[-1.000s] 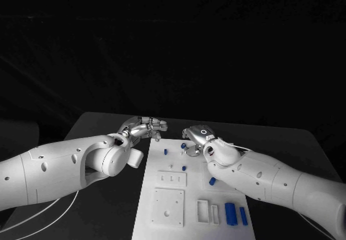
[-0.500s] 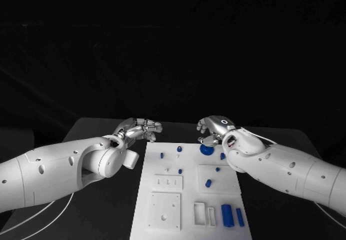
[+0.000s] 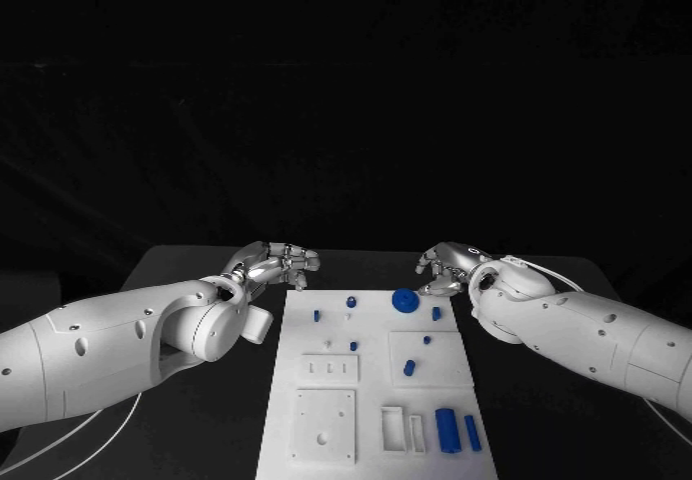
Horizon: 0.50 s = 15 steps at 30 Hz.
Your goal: Assemble the parts on the task board
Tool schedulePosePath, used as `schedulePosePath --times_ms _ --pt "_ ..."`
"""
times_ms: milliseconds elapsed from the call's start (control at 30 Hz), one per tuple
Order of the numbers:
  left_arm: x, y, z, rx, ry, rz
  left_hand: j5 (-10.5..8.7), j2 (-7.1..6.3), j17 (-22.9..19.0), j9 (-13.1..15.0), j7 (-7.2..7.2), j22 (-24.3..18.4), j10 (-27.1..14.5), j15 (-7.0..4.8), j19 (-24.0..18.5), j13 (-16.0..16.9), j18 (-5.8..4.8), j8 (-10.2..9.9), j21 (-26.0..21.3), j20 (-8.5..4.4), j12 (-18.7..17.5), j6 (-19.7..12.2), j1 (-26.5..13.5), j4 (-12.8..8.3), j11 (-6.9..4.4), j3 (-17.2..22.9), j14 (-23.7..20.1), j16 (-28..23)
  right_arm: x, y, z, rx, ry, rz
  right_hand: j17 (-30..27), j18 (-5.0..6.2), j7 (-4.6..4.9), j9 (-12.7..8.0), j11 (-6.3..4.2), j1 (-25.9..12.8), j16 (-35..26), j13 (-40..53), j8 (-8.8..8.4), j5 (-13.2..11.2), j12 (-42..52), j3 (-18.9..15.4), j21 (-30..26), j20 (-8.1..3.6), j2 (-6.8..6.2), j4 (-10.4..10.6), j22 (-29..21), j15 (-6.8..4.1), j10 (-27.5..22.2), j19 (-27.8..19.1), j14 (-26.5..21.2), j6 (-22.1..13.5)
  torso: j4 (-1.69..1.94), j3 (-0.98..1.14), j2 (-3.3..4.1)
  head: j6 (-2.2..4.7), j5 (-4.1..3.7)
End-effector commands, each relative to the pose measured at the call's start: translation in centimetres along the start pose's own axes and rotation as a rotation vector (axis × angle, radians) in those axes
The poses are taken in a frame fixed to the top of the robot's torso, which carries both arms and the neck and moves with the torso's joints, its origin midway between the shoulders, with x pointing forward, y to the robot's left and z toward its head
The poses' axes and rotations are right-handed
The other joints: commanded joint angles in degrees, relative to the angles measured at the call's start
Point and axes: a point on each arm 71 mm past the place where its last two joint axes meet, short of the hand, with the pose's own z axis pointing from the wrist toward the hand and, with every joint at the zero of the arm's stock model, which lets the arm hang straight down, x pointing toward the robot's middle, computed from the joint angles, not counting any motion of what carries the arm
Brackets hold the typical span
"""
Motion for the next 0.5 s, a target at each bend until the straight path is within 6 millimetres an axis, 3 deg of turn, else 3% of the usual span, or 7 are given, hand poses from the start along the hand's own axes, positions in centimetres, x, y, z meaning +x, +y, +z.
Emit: schedulePosePath --times_ms 33,100,267,367,500 --pt "0.3 -0.1 -0.1 0.015 0.024 -0.006 -0.38 0.04 -0.1 0.1 0.15 1.1 0.0 0.11 -0.3 -0.1 1.33 -0.3 0.3 -0.13 -0.3 0.1 -0.6 0.0 0.0 0.2 -0.3 0.2 1.5 0.1 0.4 -0.003 0.07 0.031 0.9 4.58 0.62 -0.1 0.71 -0.7 0.4 1.2 -0.7 0.5 1.1 -0.3 1.4 -1.0 0.37 -0.3 1.5 -0.01 -1.8 0.0 -0.5 -0.6 -0.13 -0.05 0.08 0.01 -0.33" --pt "0.3 -0.1 0.0 0.014 0.025 -0.007 -0.38 0.05 -0.1 0.1 0.15 1.1 0.0 0.11 -0.3 -0.1 1.33 -0.3 0.3 -0.13 -0.3 0.1 -0.6 0.0 0.01 0.2 -0.3 0.2 1.9 0.0 0.3 0.001 0.075 0.036 1.2 4.58 0.64 -0.2 0.72 -0.8 0.5 1.4 -1.04 0.3 1.3 -0.4 1.9 -1.1 0.45 -0.3 1.5 0.0 -1.9 0.0 -0.6 -1.2 -0.16 -0.04 0.08 -0.04 -0.27" --pt "0.5 0.1 0.0 0.009 0.03 -0.011 -0.38 0.08 -0.1 0.1 0.15 1.1 0.0 0.12 -0.3 -0.1 1.33 -0.3 0.3 -0.13 -0.3 0.1 -0.6 0.0 0.01 0.3 -0.3 0.2 2.4 0.1 0.5 0.007 0.082 0.041 1.8 4.58 0.58 -0.4 0.67 -1.1 0.7 2.4 -1.46 0.0 2.0 -0.8 3.3 -1.48 0.66 -0.5 1.5 -0.04 -1.3 -0.2 -0.6 -2.0 0.32 -0.22 0.01 -0.49 -0.64" --pt "0.7 0.1 0.0 0.009 0.037 -0.013 -0.38 0.12 -0.1 0.1 0.14 1.1 0.0 0.12 -0.3 -0.1 1.33 -0.3 0.4 -0.12 -0.3 0.1 -0.7 0.0 0.02 0.3 -0.3 0.2 2.8 0.2 0.7 0.01 0.088 0.042 2.2 4.58 0.51 -0.5 0.6 -1.2 0.8 3.6 -1.71 0.0 2.8 -1.1 4.0 -1.75 0.82 -0.6 1.5 -0.11 -0.2 -0.4 -0.7 -2.6 0.37 -0.33 0.08 -0.54 -0.75" --pt "0.8 0.1 0.1 0.009 0.041 -0.014 -0.38 0.16 -0.1 0.1 0.14 1.1 0.0 0.13 -0.3 -0.1 1.33 -0.3 0.4 -0.12 -0.3 0.1 -0.7 0.0 0.02 0.3 -0.3 0.2 3.2 0.2 0.8 0.014 0.099 0.042 2.6 4.58 0.45 -0.5 0.55 -1.4 0.8 3.9 -1.9 -0.1 2.9 -1.5 4.7 -1.93 1.07 -0.9 1.4 -0.16 -0.1 -0.7 -0.7 -3.2 0.3 -0.27 0.11 -0.67 -0.69"
